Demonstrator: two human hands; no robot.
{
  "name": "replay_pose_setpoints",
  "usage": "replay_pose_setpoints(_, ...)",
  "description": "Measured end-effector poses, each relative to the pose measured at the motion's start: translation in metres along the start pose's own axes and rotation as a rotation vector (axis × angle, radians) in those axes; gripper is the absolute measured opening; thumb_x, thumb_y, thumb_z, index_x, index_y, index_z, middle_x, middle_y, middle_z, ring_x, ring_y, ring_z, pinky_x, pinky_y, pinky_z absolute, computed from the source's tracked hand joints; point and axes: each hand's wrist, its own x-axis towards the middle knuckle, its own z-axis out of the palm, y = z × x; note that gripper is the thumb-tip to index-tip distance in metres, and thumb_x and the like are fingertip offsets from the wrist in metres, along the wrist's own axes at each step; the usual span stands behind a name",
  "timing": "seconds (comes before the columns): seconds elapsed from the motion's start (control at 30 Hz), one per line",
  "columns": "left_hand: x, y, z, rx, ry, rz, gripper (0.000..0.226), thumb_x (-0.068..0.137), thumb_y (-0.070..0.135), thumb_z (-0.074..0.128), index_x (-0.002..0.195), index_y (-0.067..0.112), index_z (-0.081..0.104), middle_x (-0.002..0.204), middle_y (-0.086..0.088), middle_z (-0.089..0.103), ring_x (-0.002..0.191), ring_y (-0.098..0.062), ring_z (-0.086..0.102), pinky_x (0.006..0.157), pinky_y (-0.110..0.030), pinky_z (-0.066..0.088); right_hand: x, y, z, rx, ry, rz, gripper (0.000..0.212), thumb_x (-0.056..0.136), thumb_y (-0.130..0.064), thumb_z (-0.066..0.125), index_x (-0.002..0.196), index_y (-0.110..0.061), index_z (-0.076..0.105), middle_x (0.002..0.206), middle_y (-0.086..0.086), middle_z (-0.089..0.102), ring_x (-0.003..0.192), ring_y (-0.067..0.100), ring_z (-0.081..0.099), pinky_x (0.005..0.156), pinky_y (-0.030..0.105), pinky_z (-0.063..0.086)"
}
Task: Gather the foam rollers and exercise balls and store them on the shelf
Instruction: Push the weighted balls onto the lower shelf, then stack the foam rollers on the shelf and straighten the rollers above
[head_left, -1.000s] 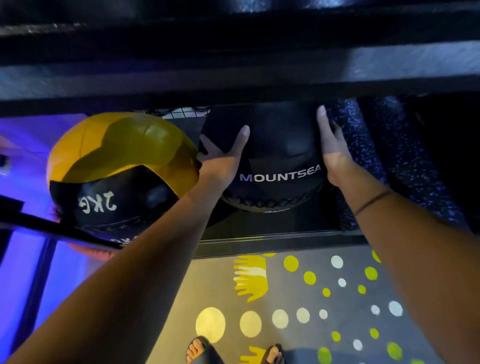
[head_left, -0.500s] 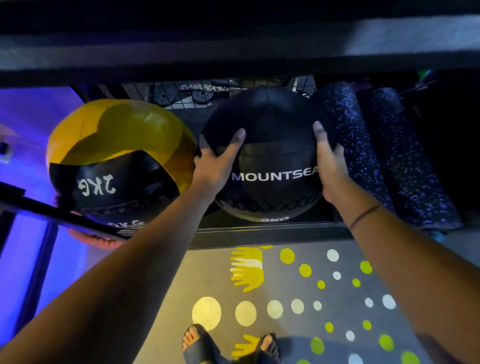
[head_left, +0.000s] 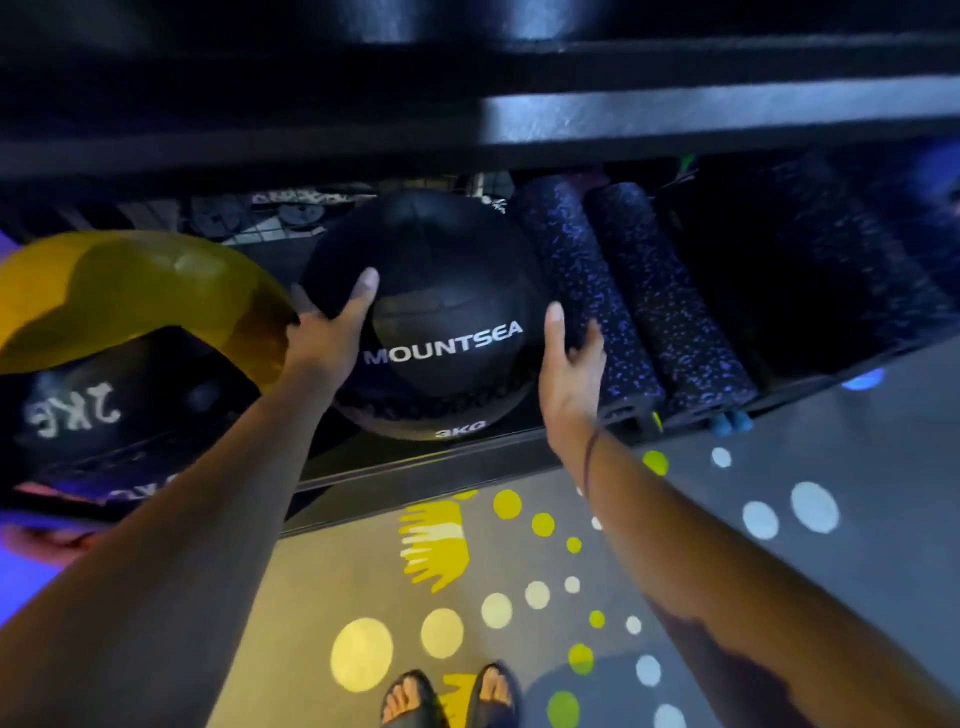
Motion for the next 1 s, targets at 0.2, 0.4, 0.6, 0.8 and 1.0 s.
replay_pose_setpoints(0.2,-0.064,0.001,0.023,0.165,0.484,0.800,0.062,0.101,0.042,0.060,0.148,0.005,0.046,0.139,-0.029,0.050,0.127,-0.043,0.046,0.111,-0.049,0.040,-0.012,0.045,-0.075,-0.003,0.023,-0.019,0.062,0.103,-0.042,0.053,0.154,-0.012,0.036,0.135,0.005,0.055,0.123,0.010,0.054,0.103,0.007,0.038)
replay_pose_setpoints(0.4,-0.145,-0.007,0.128,0.240,0.318,1.139,0.034,0.089,0.018,0.071,0.121,0.008,0.069,0.129,-0.023,0.052,0.119,-0.037,0.045,0.109,-0.044,0.037,0.016,0.075,-0.147,-0.134,0.097,-0.060,0.044,0.104,-0.019,0.054,0.143,-0.002,0.048,0.130,0.010,0.061,0.114,0.014,0.057,0.087,-0.001,0.036)
replay_pose_setpoints(0.6,-0.136,-0.015,0.256,0.463,0.099,1.053,0.035,0.086,0.021,0.063,0.118,0.007,0.066,0.117,-0.017,0.055,0.103,-0.038,0.052,0.092,-0.048,0.050,0.074,0.106,-0.221,-0.422,-0.034,-0.161,0.052,0.085,-0.037,0.049,0.131,-0.014,0.060,0.118,0.008,0.064,0.111,0.024,0.060,0.102,0.038,0.047)
replay_pose_setpoints(0.8,-0.105,0.009,0.342,0.978,-0.038,0.792,0.104,0.085,0.043,0.074,0.165,0.025,0.009,0.168,-0.019,0.011,0.148,-0.050,0.023,0.120,-0.057,0.032,0.156,0.112,-0.278,-0.940,-0.214,-0.640,0.077,0.079,-0.015,0.072,0.151,-0.013,0.044,0.156,0.012,0.043,0.142,0.034,0.041,0.117,0.048,0.037)
replay_pose_setpoints(1.0,-0.076,0.034,0.386,1.141,-0.088,0.585,0.122,0.090,0.035,0.078,0.154,0.050,-0.025,0.162,-0.011,-0.040,0.151,-0.057,-0.014,0.116,-0.067,0.031,0.209,0.125,-0.279,-1.293,-0.471,-0.655,0.102,0.091,-0.026,0.071,0.162,-0.030,-0.002,0.168,0.018,0.004,0.155,0.036,0.012,0.124,0.044,0.022)
